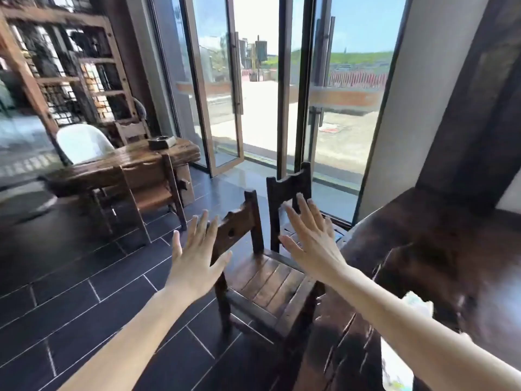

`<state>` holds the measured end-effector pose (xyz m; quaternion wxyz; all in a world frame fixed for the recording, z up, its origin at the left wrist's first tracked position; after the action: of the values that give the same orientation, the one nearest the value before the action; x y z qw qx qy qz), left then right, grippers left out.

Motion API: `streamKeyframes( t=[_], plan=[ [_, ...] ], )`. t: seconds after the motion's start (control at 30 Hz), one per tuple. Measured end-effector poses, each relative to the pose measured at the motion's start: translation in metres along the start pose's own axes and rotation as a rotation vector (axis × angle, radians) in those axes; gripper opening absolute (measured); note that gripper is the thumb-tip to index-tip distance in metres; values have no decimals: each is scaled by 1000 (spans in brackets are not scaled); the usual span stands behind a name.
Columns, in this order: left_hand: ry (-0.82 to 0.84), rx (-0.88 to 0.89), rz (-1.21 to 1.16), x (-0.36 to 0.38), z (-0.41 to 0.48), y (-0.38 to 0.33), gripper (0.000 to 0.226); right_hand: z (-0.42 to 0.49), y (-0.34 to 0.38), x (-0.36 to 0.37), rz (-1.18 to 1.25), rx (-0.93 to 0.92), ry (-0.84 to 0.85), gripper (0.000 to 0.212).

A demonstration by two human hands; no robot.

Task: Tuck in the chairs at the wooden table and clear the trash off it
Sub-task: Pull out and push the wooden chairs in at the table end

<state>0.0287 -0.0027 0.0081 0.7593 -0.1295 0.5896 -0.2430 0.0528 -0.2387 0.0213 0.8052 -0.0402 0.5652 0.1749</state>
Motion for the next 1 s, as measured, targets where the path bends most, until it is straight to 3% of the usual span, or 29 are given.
streamKeyframes(
  t=[0.27, 0.53, 0.73, 1.0],
  plan=[
    [34, -81, 82, -21, 24, 112, 73, 87, 91, 96, 66, 4, 88, 62],
    [34, -169, -23, -23, 69, 201, 69, 181, 158, 162, 176, -39, 114, 60],
    [23, -190, -41, -28, 150, 273, 70, 284, 176, 223, 217, 2, 182, 61],
    [53, -166, -83, -32, 292, 355, 69, 433, 190, 278, 216, 112, 84, 61]
  ],
)
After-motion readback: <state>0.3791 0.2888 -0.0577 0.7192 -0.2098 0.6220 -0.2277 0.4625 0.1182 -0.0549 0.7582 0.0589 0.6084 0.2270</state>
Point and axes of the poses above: each hand's wrist, its own z-axis towards the middle knuckle, its own x-axis out of the palm, y = z × x, the point moved 3 cm from there along z, towards the middle knuckle, and after that the axes turned 14 degrees about -z, right-handed, at the moved point
